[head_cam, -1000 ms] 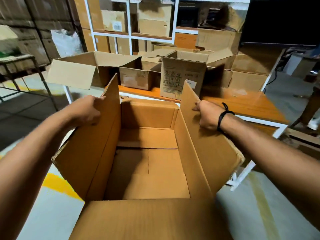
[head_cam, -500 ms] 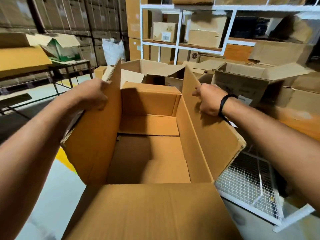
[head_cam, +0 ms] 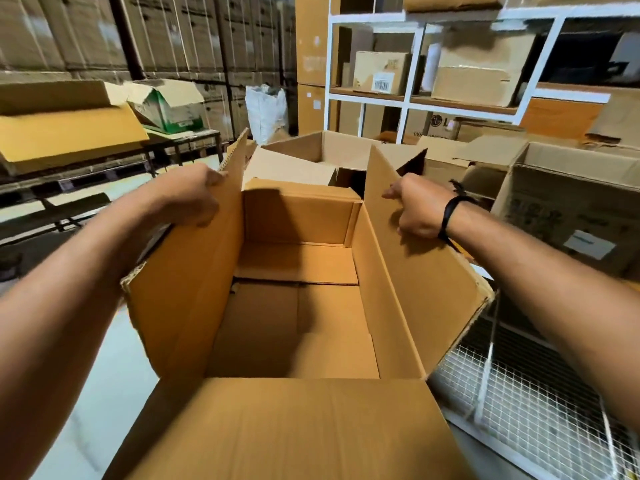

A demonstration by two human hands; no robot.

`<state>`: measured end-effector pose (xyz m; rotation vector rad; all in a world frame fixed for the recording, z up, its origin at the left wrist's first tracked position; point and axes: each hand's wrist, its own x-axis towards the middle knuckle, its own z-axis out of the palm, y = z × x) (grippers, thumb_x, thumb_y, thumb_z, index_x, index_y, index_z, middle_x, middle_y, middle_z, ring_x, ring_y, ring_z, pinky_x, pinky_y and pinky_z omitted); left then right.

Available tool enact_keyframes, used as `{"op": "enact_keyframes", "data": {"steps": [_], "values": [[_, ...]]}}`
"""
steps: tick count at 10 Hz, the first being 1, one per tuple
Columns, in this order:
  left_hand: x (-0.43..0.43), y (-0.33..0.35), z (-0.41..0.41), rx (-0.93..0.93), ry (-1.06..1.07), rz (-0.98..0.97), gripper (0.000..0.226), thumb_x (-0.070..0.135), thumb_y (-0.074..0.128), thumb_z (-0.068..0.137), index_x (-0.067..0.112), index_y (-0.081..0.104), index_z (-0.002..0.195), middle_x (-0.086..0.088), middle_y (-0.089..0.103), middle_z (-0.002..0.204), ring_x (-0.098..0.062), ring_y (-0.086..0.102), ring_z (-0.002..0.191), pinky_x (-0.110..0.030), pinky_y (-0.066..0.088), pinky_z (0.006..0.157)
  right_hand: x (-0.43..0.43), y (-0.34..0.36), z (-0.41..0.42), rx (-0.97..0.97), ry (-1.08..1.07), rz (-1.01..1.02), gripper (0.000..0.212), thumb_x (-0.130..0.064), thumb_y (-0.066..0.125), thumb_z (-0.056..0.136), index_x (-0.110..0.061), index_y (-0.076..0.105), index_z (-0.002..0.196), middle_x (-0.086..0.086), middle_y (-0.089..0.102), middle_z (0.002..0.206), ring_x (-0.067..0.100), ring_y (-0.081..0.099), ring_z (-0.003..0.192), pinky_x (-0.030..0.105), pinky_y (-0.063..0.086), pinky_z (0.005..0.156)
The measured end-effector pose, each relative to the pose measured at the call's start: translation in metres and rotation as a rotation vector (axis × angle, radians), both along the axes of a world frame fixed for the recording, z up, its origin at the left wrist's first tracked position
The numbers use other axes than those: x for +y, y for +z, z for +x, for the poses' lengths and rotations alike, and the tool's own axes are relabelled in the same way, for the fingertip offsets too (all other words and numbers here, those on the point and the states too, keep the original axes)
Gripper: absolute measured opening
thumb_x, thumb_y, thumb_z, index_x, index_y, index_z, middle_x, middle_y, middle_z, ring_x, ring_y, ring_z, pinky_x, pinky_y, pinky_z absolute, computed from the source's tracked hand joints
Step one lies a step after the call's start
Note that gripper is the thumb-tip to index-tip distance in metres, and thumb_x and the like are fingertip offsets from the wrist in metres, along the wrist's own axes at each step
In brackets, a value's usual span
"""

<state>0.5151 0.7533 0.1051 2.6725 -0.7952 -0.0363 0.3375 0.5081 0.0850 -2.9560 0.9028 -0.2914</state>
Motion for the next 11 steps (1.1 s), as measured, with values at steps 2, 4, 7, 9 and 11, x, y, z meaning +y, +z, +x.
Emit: {"op": "enact_keyframes", "data": {"steps": [2, 4, 7, 9, 11], "values": [[0.003, 0.011, 0.037, -0.016, -0.041, 0.005, 0.085, -0.012, 0.057, 0.071, 0.021, 0.035, 0.146, -0.014, 0.055, 0.131, -0.029, 0.06, 0.09, -0.036, 0.056, 0.07, 0.007, 0.012, 0.039, 0.011, 0.004, -0.009, 0.074, -0.005, 0.076, 0.076, -0.019, 0.045, 0.141, 0.006, 0.051, 0.14, 0.026, 0.05, 0.126, 0.034, 0.047, 0.098], [0.024, 0.021, 0.088, 0.004, -0.14, -0.048, 0.088, -0.014, 0.056, 0.067, 0.017, 0.035, 0.146, -0.012, 0.056, 0.13, -0.025, 0.059, 0.087, -0.029, 0.05, 0.059, 0.035, 0.021, 0.065, -0.003, -0.082, -0.029, 0.077, -0.008, 0.077, 0.075, -0.021, 0.042, 0.143, 0.006, 0.049, 0.142, 0.026, 0.049, 0.126, 0.032, 0.047, 0.093], [0.082, 0.043, 0.167, 0.029, -0.218, -0.196, 0.095, -0.015, 0.056, 0.071, 0.023, 0.022, 0.151, -0.009, 0.041, 0.148, -0.026, 0.059, 0.089, -0.027, 0.044, 0.05, 0.083, 0.038, 0.101, -0.083, -0.222, -0.045, 0.074, -0.01, 0.073, 0.079, -0.026, 0.041, 0.144, 0.006, 0.05, 0.138, 0.026, 0.05, 0.122, 0.034, 0.047, 0.092], [0.1, 0.041, 0.198, 0.083, -0.293, -0.329, 0.104, -0.019, 0.054, 0.075, 0.039, 0.011, 0.15, -0.008, 0.029, 0.154, -0.018, 0.058, 0.063, -0.03, 0.046, 0.048, 0.101, 0.051, 0.114, -0.133, -0.255, -0.074, 0.097, -0.004, 0.073, 0.077, -0.033, 0.018, 0.151, 0.007, 0.041, 0.146, 0.028, 0.047, 0.125, 0.037, 0.046, 0.094], [0.091, 0.046, 0.231, 0.045, -0.364, -0.301, 0.109, -0.017, 0.057, 0.075, 0.045, 0.004, 0.149, -0.006, 0.023, 0.157, -0.02, 0.061, 0.069, -0.031, 0.05, 0.052, 0.104, 0.064, 0.129, -0.138, -0.26, -0.138, 0.121, 0.005, 0.071, 0.075, -0.045, -0.012, 0.147, 0.011, 0.018, 0.159, 0.03, 0.053, 0.12, 0.036, 0.051, 0.089]]}}
